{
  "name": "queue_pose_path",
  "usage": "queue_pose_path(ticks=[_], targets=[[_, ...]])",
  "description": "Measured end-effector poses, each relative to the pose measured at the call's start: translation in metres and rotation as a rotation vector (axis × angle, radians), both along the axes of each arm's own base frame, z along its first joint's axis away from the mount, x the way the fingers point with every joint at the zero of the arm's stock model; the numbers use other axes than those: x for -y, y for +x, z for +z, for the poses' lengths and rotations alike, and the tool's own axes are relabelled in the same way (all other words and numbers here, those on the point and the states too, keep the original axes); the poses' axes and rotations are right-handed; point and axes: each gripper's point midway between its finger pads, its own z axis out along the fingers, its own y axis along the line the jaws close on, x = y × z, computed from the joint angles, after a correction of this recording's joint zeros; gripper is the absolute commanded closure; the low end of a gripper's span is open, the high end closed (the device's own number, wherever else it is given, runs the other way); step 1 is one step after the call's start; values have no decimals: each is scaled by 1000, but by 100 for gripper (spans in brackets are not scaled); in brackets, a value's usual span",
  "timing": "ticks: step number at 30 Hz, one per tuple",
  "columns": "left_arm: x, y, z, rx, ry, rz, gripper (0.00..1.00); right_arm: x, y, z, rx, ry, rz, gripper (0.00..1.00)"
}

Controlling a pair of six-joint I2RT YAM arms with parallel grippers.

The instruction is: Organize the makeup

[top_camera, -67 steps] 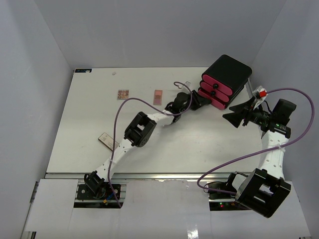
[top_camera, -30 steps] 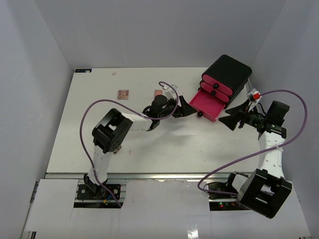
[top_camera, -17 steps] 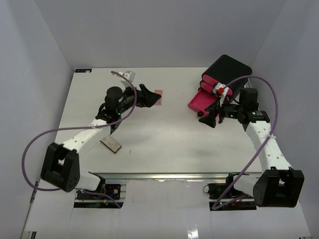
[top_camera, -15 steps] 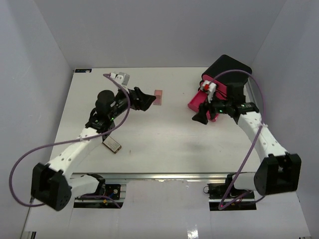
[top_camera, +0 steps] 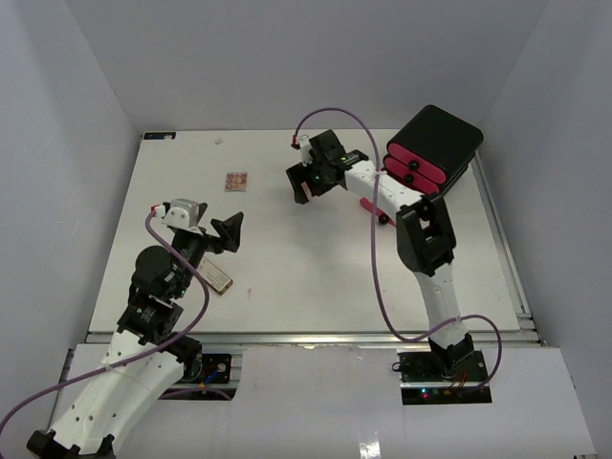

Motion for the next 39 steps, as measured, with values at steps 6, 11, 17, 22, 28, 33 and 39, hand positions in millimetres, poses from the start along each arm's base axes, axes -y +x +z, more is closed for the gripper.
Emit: queue_pose_path(ticks=[6, 11, 17, 22, 28, 33, 39], targets=[[-5, 6, -10, -27, 35, 40, 2, -22, 33, -24, 4, -13, -190, 2], [-5, 7, -12, -35, 42, 40, 2, -19, 51, -26, 41, -19, -294, 2], [-4, 6, -12, -35, 43, 31, 2, -18, 69, -28, 86, -10, -359, 5], [-3, 7, -13, -38, 45, 27, 2, -16, 72, -54, 69, -33, -376, 8], [-2, 7, -14, -40, 46, 24, 2, -15, 74, -62, 70, -43, -385, 18], [-2, 7, -14, -40, 47, 24, 2, -13, 75, -62, 77, -55, -392, 31], [-2, 7, -14, -40, 46, 24, 2, -7, 77, -65, 107, -77, -385, 45]])
